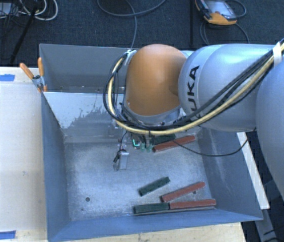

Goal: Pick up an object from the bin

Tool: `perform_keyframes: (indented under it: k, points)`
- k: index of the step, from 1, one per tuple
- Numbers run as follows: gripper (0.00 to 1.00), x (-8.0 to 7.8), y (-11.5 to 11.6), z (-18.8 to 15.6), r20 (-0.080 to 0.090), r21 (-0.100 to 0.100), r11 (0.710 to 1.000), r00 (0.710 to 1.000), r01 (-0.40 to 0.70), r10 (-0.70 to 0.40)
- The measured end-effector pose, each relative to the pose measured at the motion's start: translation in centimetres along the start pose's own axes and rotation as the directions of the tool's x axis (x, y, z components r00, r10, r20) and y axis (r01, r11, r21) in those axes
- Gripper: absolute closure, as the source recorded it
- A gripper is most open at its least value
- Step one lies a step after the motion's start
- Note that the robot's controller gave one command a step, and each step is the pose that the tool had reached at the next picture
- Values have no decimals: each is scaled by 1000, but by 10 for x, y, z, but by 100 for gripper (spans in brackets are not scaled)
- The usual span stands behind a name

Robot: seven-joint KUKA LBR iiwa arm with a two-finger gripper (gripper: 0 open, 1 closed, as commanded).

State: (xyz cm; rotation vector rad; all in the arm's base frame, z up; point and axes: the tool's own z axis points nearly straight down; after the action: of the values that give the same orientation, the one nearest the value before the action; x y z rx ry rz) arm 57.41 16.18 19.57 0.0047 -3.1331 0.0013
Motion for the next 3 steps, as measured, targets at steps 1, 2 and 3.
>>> perform_keyframes:
  k: [1, 2, 3]
  points:
    - [0, -2, -1, -4, 7, -1, 1000, 1000, -4, 4]
    - [0, -34, -7, 79, 12, -3, 999, 999, -39, 39]
    - [0, 40, -83, 80, 5, 0, 998, 998, 66, -66]
